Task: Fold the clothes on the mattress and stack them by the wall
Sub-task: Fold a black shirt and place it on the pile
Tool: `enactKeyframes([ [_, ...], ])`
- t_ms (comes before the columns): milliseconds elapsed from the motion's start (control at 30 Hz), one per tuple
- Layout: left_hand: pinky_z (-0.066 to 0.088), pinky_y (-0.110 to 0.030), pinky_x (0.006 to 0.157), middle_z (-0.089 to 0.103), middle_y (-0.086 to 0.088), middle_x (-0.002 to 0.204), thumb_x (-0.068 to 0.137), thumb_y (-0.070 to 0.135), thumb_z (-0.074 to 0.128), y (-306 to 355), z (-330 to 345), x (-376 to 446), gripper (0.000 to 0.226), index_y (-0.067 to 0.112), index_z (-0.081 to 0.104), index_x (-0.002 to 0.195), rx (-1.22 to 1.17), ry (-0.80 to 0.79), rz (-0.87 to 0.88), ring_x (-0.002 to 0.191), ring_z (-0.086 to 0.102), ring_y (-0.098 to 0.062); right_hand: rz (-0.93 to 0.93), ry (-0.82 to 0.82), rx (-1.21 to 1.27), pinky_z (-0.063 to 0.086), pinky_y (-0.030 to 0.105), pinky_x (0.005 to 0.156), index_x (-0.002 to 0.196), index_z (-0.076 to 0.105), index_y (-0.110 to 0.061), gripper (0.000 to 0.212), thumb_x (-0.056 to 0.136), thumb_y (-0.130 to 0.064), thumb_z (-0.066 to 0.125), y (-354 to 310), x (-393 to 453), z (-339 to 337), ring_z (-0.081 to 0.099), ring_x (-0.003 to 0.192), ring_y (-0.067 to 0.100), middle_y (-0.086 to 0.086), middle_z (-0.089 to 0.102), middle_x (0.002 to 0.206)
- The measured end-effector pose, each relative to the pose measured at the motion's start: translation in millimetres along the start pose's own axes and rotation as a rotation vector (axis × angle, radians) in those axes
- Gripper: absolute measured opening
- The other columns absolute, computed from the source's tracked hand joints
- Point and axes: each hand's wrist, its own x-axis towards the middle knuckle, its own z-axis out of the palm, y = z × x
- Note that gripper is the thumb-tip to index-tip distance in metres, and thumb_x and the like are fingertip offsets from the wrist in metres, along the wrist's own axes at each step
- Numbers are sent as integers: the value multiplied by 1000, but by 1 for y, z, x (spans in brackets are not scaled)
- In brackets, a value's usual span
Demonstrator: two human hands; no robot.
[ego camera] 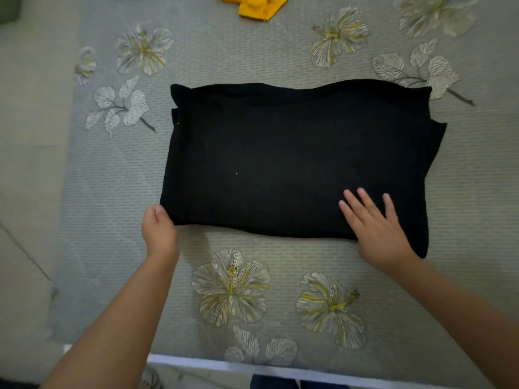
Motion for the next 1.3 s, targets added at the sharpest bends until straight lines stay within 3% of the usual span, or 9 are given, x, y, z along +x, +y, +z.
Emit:
enactKeyframes([
  [200, 36, -40, 77, 55, -27, 92, 99, 13, 29, -35, -11, -37, 24, -1, 48, 92, 379, -37, -105, 94, 53, -40, 84, -160, -135, -10, 49, 111, 146, -9, -21, 70, 91, -7, 32, 28, -26, -3, -14, 142, 22, -3, -14, 155],
  [467, 39, -41, 77, 59, -30, 100, 94, 8, 38, -71, -18, -107, 23, -6, 47, 110, 672, -226, -58, 95, 55, -41, 53, -271, -154, -5, 48, 113, 147, -8, -23, 70, 91, -10, 34, 36, -56, 1, -13, 143, 21, -5, -14, 155],
  [600, 38, -49, 89, 54, -33, 112, 73, -12, 53, -72, -26, -146, 48, -11, 48, 121, 743, -212, 280, 103, 50, -45, 29, -327, -164, -5, 50, 113, 146, -8, -23, 69, 92, -8, 33, 46, -76, 5, -13, 143, 21, -5, -14, 155],
  [700, 42, -61, 85, 55, -37, 110, 54, -22, 63, -58, -20, -156, 56, -14, 57, 109, 689, -201, 608, 100, 54, -53, 18, -327, -139, -6, 50, 112, 146, -6, -25, 72, 91, -7, 35, 55, -84, 7, -13, 143, 20, -6, -13, 155],
  [833, 43, -59, 85, 63, -29, 101, 49, -19, 70, -27, 7, -163, 51, -10, 64, 98, 672, -429, 853, 98, 59, -47, 120, -356, -32, -7, 51, 112, 146, -2, -33, 78, 88, -9, 44, 76, -96, 5, -14, 142, 21, -11, -11, 155],
  [967, 36, -40, 101, 56, -18, 120, 76, -4, 55, 25, 59, -171, 45, -1, 54, 121, 679, -752, 994, 118, 48, -33, 175, -413, 255, -6, 52, 112, 146, 11, -32, 80, 83, -22, 59, 102, -100, 5, -13, 142, 19, -12, -6, 155],
  [1067, 27, -33, 107, 43, -7, 137, 90, 9, 41, 76, 120, -175, 47, 10, 37, 136, 760, -849, 1163, 129, 33, -23, 312, -138, 727, 6, 43, 114, 133, 46, -15, 56, 82, -24, 67, 115, -92, -4, 14, 142, 18, 1, 31, 149],
  [1167, 25, -38, 109, 32, -8, 145, 91, 10, 43, 127, 178, -187, 53, 12, 27, 142, 832, -787, 1304, 134, 25, -23, 560, 205, 613, 23, 42, 110, 131, 47, -6, 55, 84, -28, 64, 121, -79, -4, 33, 133, 27, 13, 45, 139],
  [1300, 17, -42, 112, 11, -6, 155, 89, 7, 47, 171, 237, -197, 67, 15, 13, 146, 1038, -763, 1473, 142, 7, -24, 853, 129, 638, 29, 43, 97, 122, 49, -12, 44, 83, -29, 62, 116, -62, 3, 49, 114, 27, 8, 58, 117],
])
